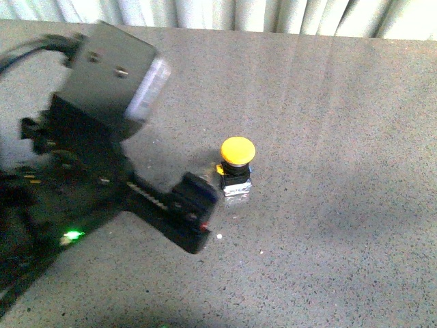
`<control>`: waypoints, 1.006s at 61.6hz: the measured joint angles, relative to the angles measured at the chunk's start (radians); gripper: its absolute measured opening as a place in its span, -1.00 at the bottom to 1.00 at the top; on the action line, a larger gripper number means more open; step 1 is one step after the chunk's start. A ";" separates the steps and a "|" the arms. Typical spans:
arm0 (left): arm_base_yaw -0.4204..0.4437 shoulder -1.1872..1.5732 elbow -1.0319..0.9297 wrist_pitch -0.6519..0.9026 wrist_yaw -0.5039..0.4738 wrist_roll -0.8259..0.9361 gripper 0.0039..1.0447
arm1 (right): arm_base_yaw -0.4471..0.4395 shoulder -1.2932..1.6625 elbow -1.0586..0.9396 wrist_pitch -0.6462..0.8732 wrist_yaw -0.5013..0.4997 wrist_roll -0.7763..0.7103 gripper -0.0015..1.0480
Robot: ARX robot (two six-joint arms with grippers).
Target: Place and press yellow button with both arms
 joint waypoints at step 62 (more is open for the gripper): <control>0.458 -1.089 -0.267 -0.473 -0.065 -0.062 -0.98 | 0.229 1.337 0.680 -0.103 -0.016 -0.090 0.82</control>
